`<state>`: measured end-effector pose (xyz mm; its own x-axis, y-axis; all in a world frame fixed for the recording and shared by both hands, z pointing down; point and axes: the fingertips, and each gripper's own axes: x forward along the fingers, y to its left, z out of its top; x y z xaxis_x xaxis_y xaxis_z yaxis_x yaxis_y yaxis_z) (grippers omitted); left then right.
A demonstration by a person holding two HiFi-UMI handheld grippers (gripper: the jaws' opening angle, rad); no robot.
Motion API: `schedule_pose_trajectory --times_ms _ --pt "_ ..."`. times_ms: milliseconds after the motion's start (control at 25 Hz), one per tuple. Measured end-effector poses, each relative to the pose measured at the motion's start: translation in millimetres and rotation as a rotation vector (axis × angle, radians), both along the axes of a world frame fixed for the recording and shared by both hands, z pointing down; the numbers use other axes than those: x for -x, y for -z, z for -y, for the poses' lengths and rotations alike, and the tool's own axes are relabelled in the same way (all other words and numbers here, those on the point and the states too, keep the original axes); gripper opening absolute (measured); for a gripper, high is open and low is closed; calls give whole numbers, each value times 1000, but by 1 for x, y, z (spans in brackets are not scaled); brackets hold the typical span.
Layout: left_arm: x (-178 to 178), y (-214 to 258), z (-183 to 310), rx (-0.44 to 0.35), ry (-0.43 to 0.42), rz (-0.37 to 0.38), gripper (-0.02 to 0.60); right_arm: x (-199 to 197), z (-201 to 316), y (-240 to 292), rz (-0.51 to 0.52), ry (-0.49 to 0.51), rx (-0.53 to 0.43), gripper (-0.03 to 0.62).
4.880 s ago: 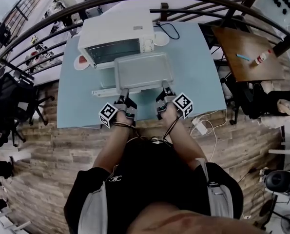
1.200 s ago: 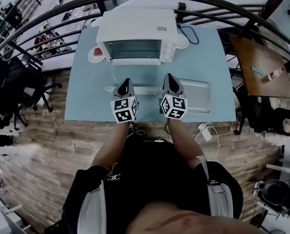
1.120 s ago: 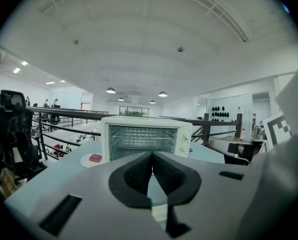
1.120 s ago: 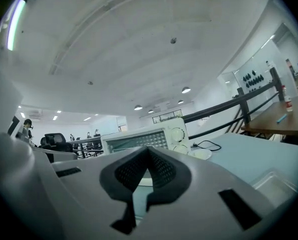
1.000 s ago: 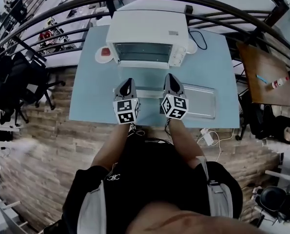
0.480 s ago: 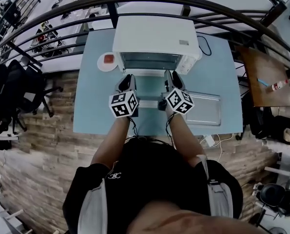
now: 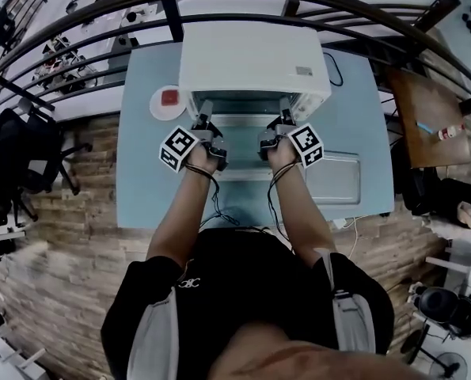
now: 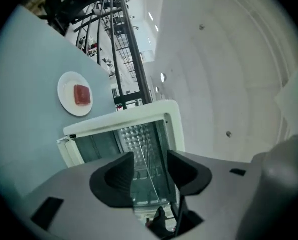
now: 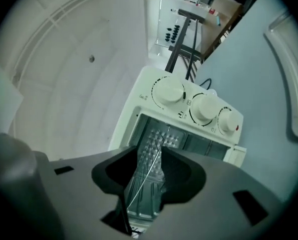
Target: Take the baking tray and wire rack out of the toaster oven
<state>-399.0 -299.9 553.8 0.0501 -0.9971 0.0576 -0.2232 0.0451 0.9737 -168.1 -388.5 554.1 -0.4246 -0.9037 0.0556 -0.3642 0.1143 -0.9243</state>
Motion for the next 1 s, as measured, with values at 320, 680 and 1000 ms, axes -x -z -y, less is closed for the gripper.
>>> schedule_pose_trajectory --times_ms 320,680,1000 --pt "25 -37 35 35 69 -128 201 -1 41 -26 52 -64 50 153" --pt "37 -44 49 11 122 -206 161 4 62 -25 149 -87 54 65" --pt "29 -30 40 -30 69 -158 23 -2 49 -30 201 -72 76 17"
